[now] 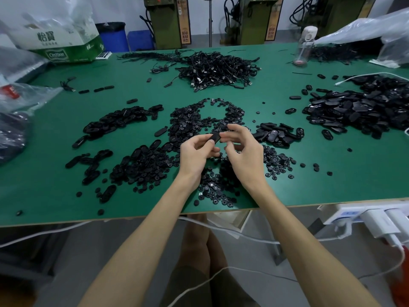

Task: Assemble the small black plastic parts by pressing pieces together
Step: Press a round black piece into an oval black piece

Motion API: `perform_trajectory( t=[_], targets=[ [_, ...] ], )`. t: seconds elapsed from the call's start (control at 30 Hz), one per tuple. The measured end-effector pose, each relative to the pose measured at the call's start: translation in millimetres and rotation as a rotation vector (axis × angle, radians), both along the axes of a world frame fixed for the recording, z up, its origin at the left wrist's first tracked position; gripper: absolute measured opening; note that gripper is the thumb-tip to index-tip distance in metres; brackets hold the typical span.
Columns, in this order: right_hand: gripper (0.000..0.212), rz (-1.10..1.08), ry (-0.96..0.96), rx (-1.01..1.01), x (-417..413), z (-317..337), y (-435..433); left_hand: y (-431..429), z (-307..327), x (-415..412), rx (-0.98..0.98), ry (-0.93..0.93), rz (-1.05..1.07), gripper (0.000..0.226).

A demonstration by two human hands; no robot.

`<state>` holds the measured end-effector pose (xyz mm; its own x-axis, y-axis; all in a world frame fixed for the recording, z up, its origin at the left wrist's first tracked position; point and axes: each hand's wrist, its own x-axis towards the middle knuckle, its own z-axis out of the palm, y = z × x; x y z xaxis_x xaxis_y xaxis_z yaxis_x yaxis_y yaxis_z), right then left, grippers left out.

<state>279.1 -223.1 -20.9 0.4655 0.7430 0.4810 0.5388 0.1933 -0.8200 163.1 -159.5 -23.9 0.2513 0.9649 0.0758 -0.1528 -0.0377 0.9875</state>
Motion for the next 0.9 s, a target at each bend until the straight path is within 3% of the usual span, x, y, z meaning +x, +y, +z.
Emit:
perform_trajectory(
  t=[0.23,0.5,0.67,0.9],
  targets=[
    [0.022,-0.07,-0.022,-0.007,4.3,-0.3,0.6,-1.3,1.5,-0.9,0.005,0.012,-0.035,0.011],
    [0.022,-0.013,-0.07,-0.048,4.6,-0.6,2.4,-2.3,1.4,-0.2,0.046,0.039,-0.088,0.02],
    [0.015,-0.076,-0.243,0.009,-1.3,-3.3,-0.5,-3.0,1.1,-0.9,0.054,0.016,-0.096,0.016],
    [0.007,-0.09,-0.242,-0.052,-2.8,-4.3,2.2,-1.3,-1.3,-0.6,0.066,0.016,-0.085,0.018]
  ],
)
